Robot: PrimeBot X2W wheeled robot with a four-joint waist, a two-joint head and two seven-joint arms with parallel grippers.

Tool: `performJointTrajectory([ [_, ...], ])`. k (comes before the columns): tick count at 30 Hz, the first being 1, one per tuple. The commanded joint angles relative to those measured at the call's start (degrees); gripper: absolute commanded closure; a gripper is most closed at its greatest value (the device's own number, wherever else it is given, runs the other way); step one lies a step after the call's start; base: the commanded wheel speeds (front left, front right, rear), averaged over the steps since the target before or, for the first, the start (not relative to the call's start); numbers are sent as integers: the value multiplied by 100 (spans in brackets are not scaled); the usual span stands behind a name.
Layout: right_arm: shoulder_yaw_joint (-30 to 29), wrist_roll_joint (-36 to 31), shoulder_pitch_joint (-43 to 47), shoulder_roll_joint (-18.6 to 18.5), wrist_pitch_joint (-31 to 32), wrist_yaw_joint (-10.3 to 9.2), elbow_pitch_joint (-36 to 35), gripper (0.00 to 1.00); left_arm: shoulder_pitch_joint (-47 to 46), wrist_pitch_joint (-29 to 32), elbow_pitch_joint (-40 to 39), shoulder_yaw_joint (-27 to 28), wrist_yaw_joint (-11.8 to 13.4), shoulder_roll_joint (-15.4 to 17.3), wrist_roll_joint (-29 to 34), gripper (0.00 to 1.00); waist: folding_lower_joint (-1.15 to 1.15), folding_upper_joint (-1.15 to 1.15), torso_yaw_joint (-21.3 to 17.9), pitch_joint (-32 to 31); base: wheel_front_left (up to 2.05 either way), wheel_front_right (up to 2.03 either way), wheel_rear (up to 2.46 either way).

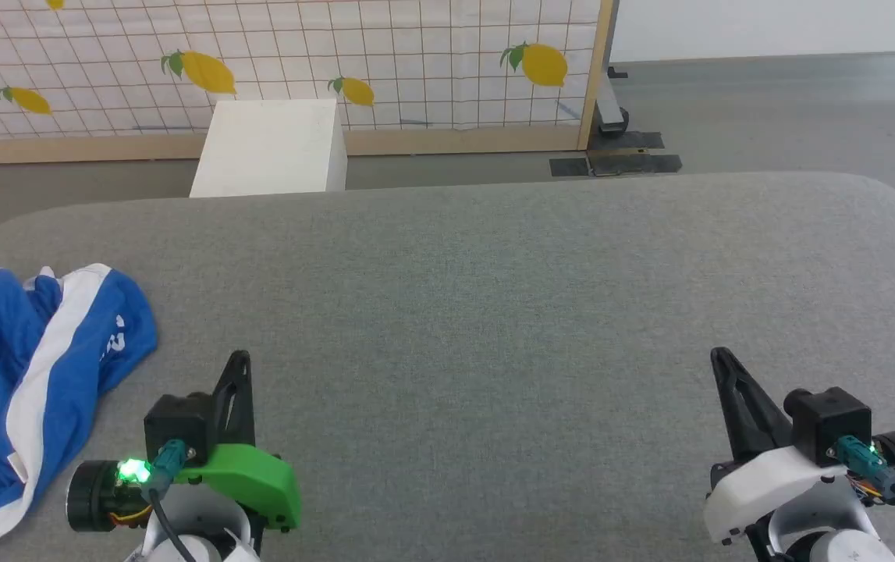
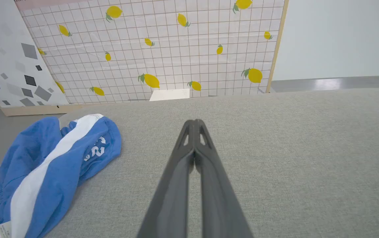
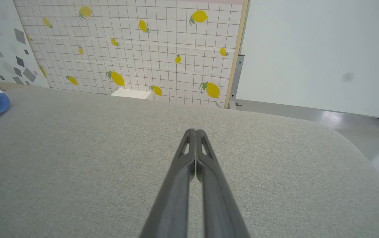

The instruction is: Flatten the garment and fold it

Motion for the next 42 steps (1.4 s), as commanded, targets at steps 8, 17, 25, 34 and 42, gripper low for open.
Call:
performJointTrajectory([
  [8,9,-37,-88,4,1,-9,-30,100,62,8,-15,21,-6,-30,60,100,0,0,0,0,0,0,0],
  [17,9,-37,-88,4,1,-9,-30,100,62,8,-15,21,-6,-30,60,100,0,0,0,0,0,0,0],
  [25,9,-37,-88,4,1,-9,-30,100,62,8,-15,21,-6,-30,60,100,0,0,0,0,0,0,0],
  [34,-1,0,0,0,0,0,0,0,0,0,0,0,0,0,0,0,0,0,0,0,0,0,0],
  [42,-2,101,21,0,-59,0,63,0,9,-59,40,-47,23,1,-56,0,0,0,1,1,0,0,0],
])
